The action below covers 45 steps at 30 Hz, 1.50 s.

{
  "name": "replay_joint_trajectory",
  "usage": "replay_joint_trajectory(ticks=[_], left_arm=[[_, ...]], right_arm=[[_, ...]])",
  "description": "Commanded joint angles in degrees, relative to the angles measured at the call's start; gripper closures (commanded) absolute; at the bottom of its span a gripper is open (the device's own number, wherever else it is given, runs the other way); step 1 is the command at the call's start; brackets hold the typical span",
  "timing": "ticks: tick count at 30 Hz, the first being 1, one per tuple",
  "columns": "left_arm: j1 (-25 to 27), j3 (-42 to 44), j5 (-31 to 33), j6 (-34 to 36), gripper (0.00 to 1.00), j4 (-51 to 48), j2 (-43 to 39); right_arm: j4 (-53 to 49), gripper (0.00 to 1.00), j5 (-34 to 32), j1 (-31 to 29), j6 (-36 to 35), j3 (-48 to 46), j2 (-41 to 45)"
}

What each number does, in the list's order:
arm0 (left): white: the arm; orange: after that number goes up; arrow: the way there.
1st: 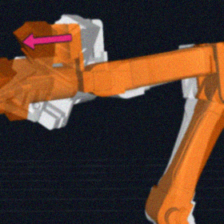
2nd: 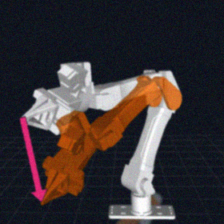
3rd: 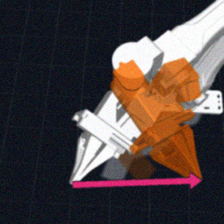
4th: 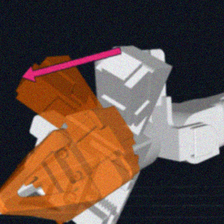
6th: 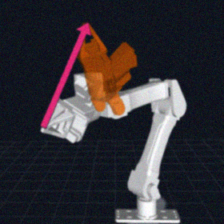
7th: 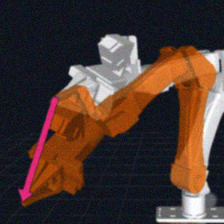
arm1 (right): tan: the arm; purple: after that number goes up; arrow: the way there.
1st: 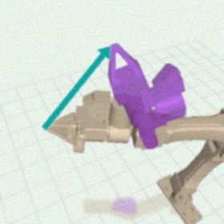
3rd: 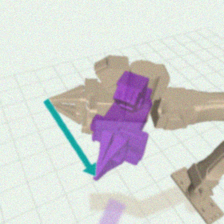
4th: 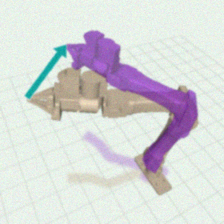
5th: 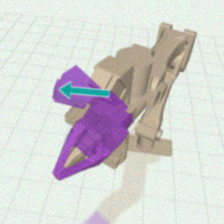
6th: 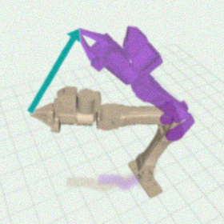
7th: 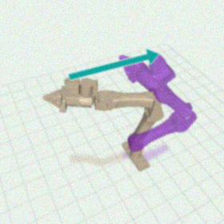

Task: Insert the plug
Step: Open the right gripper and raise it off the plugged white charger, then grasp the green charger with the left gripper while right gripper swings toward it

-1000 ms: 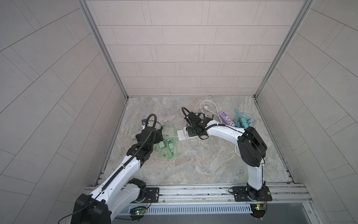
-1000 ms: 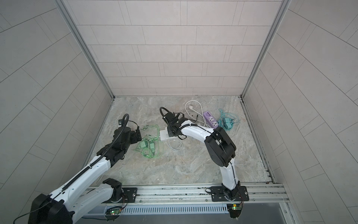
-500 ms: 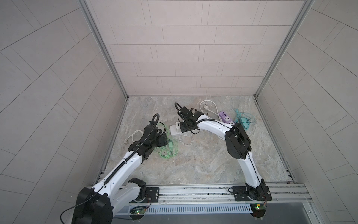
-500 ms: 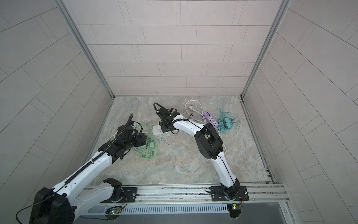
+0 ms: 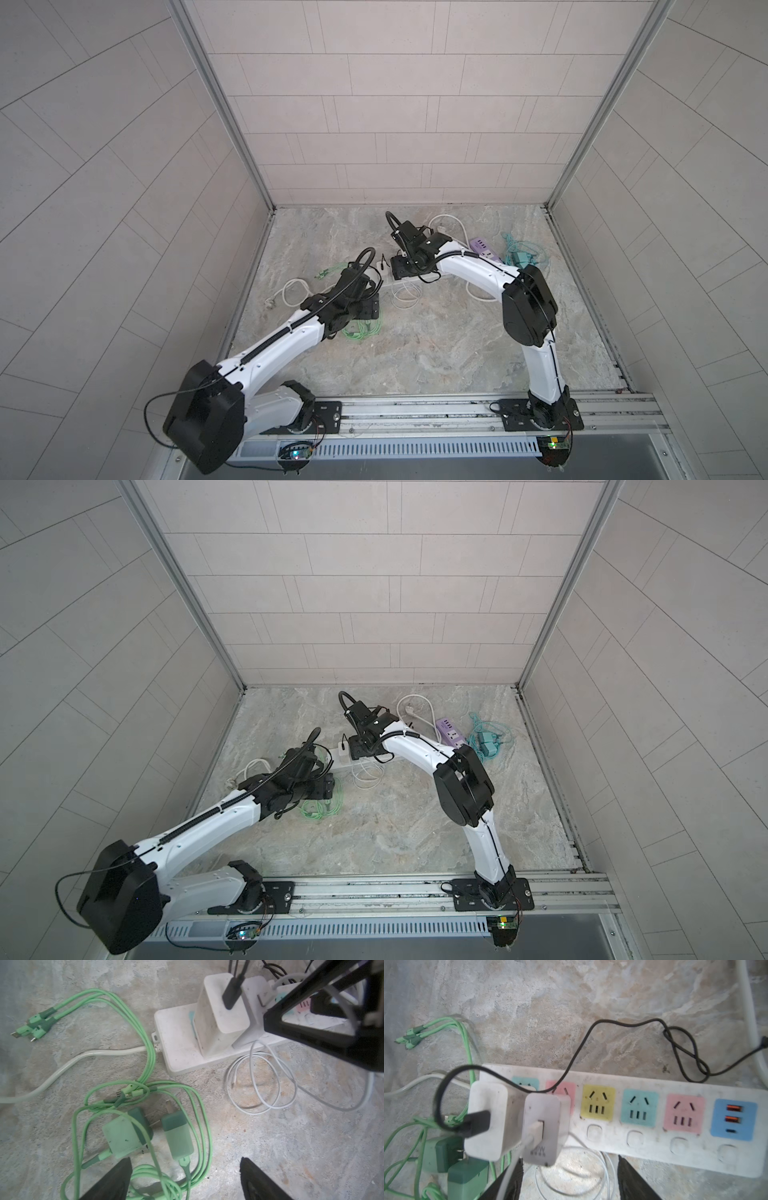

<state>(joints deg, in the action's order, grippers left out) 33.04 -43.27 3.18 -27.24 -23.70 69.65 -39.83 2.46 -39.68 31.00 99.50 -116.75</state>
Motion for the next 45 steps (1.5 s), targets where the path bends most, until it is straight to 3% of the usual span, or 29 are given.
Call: replay_joint_trajectory(ticks=[1,10,19,31,42,45], left_arm=[[1.3,-3.7,2.8,-0.9,0.16,-2.7,3.8],[2.1,-4.3,3.4,-3.2,0.23,-0.2,10.2],[2.0,-3.4,3.7,-5.9,0.29,2.9,13.3],[1.8,-2.5,5.5,-8.2,0.33,2.8,16.5],[0.5,-2.4,5.9,-8.0,0.45,3.8,19.1],[0.0,-2.2,5.7,-8.1,0.54,4.5,19.4]], right_arm=[[0.3,0.28,-1.4,0.3,-0.4,-4.6,5.2],[4.0,0.32,-6.3,0.1,-0.3,-20.7,18.4],[7.1,0.39,-6.9,0.2,0.4,-33.3,30.6],[10.2,0.39,-6.4,0.2,0.1,-41.8,41.0],[12.5,0.39,-7.4,0.2,-0.9,-49.1,49.8],[13.1,0.39,-7.2,0.2,-0.7,-51.2,52.2]])
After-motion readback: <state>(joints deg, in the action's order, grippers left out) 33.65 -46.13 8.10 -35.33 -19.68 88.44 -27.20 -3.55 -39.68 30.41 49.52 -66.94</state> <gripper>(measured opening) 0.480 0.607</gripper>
